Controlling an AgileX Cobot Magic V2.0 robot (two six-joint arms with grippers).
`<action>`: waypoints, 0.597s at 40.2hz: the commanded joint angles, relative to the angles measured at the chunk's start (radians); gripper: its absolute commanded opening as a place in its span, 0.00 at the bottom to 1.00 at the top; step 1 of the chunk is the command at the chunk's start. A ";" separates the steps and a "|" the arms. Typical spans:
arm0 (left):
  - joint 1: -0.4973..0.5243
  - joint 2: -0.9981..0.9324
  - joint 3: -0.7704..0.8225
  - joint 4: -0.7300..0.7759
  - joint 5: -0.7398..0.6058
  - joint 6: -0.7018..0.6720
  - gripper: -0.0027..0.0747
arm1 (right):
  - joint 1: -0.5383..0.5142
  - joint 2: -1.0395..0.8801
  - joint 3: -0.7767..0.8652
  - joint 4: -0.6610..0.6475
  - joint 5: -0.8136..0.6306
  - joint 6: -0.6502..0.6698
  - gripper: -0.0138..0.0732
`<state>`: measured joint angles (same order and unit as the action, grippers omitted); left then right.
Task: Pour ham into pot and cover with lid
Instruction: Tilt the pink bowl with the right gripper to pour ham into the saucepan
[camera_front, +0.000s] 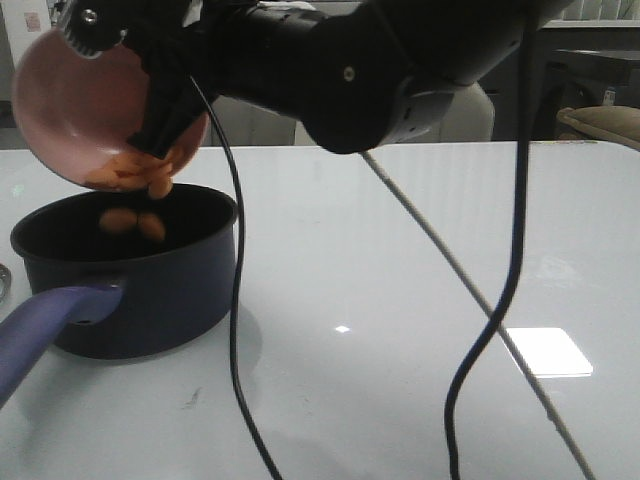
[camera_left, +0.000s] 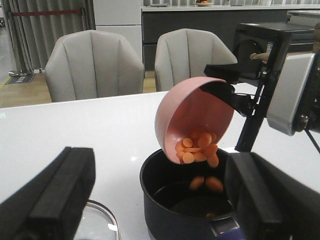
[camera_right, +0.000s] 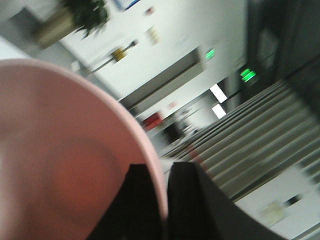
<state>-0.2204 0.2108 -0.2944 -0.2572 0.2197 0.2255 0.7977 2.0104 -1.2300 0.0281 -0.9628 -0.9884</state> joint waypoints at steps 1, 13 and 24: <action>-0.006 0.007 -0.030 -0.006 -0.082 -0.002 0.77 | -0.002 -0.025 -0.032 0.006 -0.285 -0.093 0.32; -0.006 0.007 -0.030 -0.006 -0.082 -0.002 0.77 | -0.002 0.025 -0.032 -0.028 -0.325 -0.188 0.32; -0.006 0.007 -0.030 -0.006 -0.082 -0.002 0.77 | -0.002 -0.007 -0.035 0.168 -0.189 0.124 0.32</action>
<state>-0.2204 0.2108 -0.2944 -0.2572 0.2197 0.2255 0.7981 2.0930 -1.2317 0.1109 -1.1184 -0.9996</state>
